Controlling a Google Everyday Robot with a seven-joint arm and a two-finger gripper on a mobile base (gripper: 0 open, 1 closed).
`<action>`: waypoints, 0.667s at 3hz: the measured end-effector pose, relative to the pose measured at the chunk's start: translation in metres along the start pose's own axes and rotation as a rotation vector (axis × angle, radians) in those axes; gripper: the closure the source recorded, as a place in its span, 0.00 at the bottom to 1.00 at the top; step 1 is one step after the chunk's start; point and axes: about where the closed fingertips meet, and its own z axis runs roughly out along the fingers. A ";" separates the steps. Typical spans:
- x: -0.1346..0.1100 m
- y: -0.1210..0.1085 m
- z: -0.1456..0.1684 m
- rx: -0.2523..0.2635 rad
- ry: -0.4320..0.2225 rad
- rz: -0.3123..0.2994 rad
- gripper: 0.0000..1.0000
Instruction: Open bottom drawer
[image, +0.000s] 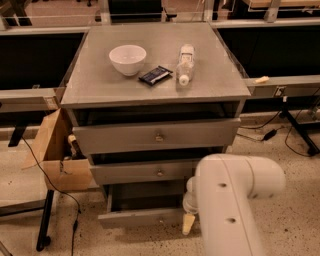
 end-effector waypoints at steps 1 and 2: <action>0.002 -0.021 -0.007 0.033 -0.036 -0.053 0.00; 0.001 -0.022 -0.006 0.034 -0.035 -0.055 0.00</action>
Offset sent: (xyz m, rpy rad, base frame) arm 0.0190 -0.0055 0.0047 0.0358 -0.0417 0.0380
